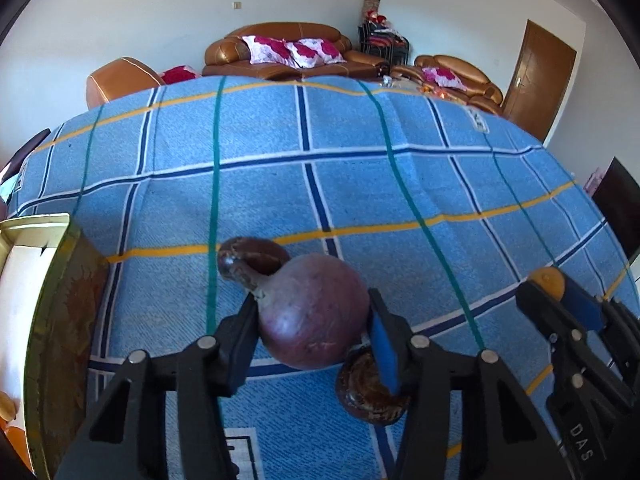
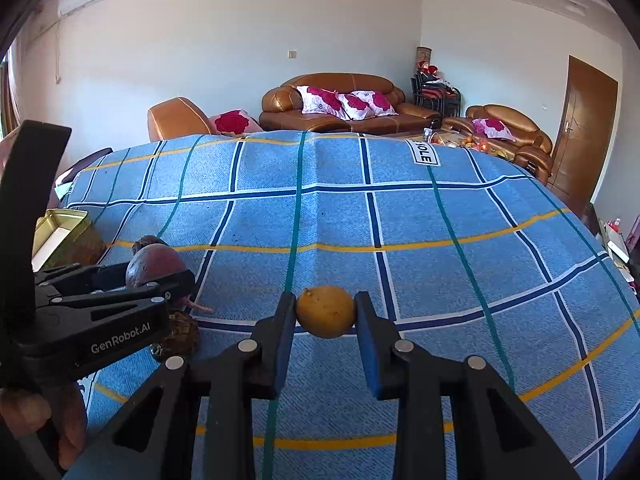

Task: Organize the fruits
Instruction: 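Grasp the purple round fruit with the left gripper while the right gripper holds the tan fruit, then carry the tan fruit in the right gripper and purple fruit in the left gripper to the tray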

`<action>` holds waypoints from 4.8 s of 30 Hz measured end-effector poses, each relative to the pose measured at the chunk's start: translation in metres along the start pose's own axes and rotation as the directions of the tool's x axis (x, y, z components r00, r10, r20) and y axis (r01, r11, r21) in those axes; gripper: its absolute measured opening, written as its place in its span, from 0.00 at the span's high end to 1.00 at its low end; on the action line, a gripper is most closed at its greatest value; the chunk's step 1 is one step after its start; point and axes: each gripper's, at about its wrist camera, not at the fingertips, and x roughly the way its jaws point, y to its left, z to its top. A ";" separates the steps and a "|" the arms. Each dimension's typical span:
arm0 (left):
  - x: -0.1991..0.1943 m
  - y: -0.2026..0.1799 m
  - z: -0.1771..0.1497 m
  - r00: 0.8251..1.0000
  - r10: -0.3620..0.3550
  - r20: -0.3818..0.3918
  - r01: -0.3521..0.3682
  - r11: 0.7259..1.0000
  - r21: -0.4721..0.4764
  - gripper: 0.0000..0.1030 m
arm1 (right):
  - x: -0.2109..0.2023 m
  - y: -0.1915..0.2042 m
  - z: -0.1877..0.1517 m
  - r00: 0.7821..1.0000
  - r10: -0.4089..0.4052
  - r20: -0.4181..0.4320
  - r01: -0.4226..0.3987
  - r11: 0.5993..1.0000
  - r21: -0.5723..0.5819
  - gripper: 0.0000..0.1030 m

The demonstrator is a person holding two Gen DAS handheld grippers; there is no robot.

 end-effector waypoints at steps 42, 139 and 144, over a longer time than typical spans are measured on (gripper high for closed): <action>-0.047 -0.014 -0.011 0.968 0.041 0.246 -0.065 0.994 0.090 0.50 | -0.024 0.008 -0.001 0.993 -0.016 0.120 0.021 0.999 -0.036 0.69; -0.215 0.092 -0.096 0.867 0.167 0.470 -0.184 0.983 -0.010 0.50 | -0.103 0.146 -0.020 0.918 0.327 0.226 -0.284 0.938 -0.200 0.69; -0.221 0.129 -0.104 0.868 0.226 0.442 -0.224 0.973 -0.058 0.50 | -0.104 0.181 -0.020 0.898 0.394 0.198 -0.348 0.909 -0.231 0.69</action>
